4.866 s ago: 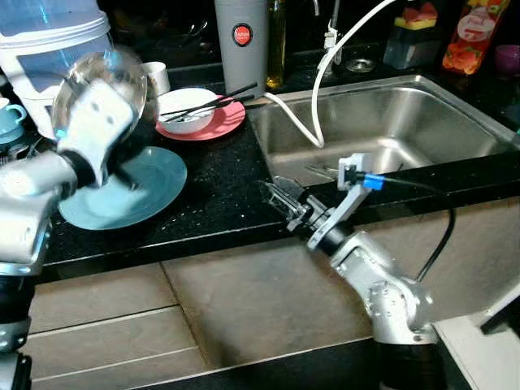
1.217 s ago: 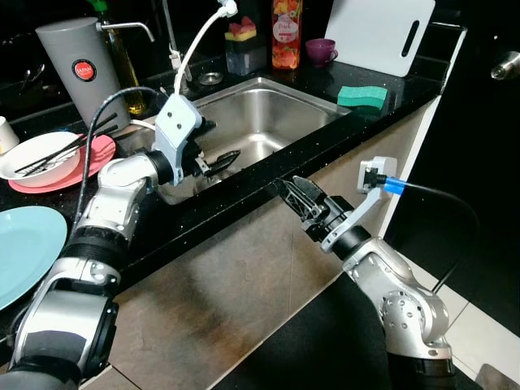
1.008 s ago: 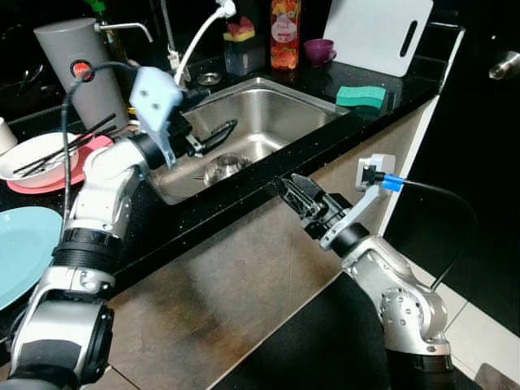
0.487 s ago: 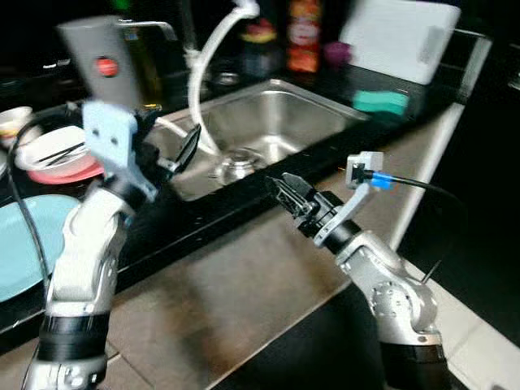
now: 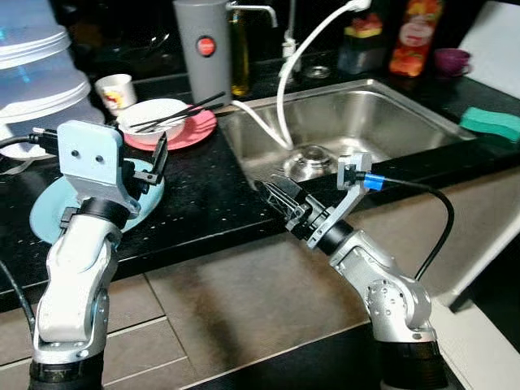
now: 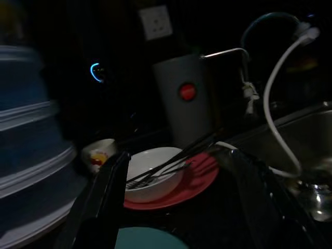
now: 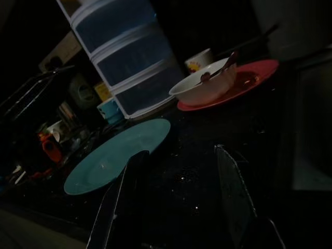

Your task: Kitchen organization

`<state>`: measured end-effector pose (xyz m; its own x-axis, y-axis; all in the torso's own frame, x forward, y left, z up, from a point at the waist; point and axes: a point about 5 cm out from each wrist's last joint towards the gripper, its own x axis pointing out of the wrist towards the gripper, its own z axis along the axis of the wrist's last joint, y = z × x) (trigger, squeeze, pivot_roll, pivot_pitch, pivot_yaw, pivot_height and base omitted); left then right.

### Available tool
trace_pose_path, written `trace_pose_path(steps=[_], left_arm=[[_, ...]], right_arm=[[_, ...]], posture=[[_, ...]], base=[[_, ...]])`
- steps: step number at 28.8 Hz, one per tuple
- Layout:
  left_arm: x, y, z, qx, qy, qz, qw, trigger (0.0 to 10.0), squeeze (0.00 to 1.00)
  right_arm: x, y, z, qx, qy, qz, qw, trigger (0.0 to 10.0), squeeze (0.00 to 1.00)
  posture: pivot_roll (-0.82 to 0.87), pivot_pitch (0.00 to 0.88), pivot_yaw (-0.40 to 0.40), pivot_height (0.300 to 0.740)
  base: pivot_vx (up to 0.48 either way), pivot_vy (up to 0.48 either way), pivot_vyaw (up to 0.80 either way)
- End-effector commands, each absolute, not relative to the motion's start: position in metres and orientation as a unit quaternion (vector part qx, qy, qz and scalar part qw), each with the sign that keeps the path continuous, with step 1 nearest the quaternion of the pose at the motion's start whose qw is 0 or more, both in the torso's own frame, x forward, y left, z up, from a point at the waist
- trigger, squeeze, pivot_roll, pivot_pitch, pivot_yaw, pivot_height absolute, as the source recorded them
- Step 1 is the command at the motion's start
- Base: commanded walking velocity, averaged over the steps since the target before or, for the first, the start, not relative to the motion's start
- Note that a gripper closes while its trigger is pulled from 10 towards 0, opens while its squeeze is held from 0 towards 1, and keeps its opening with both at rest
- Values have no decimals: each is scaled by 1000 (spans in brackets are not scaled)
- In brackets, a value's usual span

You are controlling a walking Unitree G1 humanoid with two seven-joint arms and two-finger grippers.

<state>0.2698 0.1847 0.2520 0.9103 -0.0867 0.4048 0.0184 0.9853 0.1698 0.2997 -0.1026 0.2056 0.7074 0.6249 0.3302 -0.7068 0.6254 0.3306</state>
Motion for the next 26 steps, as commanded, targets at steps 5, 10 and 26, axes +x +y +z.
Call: trace_pose_path(steps=[5,10,26], left_arm=[[268,184,245,55,-186,-12,981,10000,0],[271,177,245,40,-182,-25,982,10000,0],[273,143,249,12,-176,-132,975,10000,0]], right_arm=[[303,-96,208,210,-97,387,893,10000,0],[305,-97,209,208,-99,384,894,10000,0],[316,-102,215,217,-118,359,900,10000,0]], posture=[[100,0,-8,740],[101,0,-14,740],[103,0,-5,740]], base=[[0,0,779],[0,0,777],[0,0,719]])
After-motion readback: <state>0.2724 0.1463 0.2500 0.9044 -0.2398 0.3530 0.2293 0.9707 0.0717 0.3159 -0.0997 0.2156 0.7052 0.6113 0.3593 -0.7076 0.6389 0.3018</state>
